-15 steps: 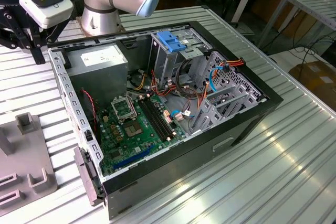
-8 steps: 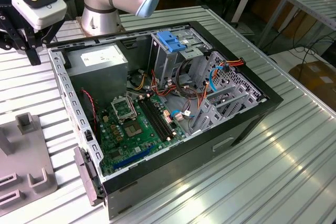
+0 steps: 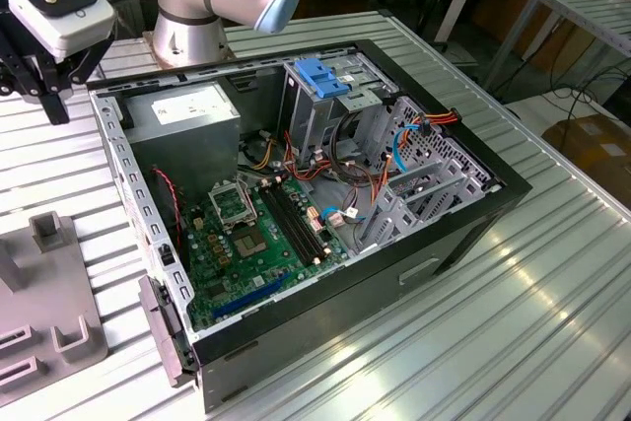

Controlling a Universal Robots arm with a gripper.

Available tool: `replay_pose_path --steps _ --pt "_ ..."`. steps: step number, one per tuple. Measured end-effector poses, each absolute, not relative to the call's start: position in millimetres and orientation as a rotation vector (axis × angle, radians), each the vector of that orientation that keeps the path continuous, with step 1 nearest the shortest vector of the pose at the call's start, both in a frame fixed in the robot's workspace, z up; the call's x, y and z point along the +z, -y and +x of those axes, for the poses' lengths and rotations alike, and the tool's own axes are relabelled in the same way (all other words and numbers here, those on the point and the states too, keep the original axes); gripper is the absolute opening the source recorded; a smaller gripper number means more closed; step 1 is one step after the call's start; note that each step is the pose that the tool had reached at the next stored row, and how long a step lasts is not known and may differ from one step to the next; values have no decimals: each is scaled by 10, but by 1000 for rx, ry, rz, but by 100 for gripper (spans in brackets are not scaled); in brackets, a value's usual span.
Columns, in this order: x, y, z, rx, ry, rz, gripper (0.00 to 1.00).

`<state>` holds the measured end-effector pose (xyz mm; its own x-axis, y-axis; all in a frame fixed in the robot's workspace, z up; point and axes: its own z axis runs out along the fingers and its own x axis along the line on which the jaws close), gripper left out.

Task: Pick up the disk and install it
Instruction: 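Reach for the disk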

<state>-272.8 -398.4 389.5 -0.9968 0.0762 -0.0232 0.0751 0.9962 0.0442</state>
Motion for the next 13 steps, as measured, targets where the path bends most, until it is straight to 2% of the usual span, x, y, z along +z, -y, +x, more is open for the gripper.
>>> replay_pose_path --steps 13 --pt "3892 3984 -2912 68 -3114 118 10"
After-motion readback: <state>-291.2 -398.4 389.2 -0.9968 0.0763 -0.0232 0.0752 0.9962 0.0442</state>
